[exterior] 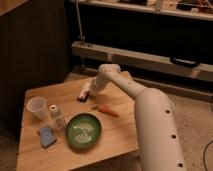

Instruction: Push the eraser across the table

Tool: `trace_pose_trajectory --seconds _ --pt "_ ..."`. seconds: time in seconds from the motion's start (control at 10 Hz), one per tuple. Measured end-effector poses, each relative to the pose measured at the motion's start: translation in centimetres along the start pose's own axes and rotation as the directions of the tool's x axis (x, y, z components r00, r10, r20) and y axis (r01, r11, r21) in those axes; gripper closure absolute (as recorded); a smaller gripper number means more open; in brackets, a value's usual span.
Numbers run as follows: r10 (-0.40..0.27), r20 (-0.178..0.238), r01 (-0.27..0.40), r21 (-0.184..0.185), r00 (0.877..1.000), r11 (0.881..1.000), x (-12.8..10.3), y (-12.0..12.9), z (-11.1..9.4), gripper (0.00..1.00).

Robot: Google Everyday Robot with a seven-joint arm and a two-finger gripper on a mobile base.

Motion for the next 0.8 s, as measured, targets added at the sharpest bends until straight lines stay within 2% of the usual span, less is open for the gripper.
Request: trace_pose_trajectory --seconds 0.3,0.6,0.8 --pt "-0.063 -0.001 0.063 0.024 0.998 0.998 0.9 -6.3 2.4 1.0" --pt "-0.096 0.015 0.095 0.038 0.995 0.995 1.6 -10.2 4.8 1.0" --pt "-0.094 0.006 0.094 0.048 0.996 0.994 2.3 -11.3 4.8 1.0"
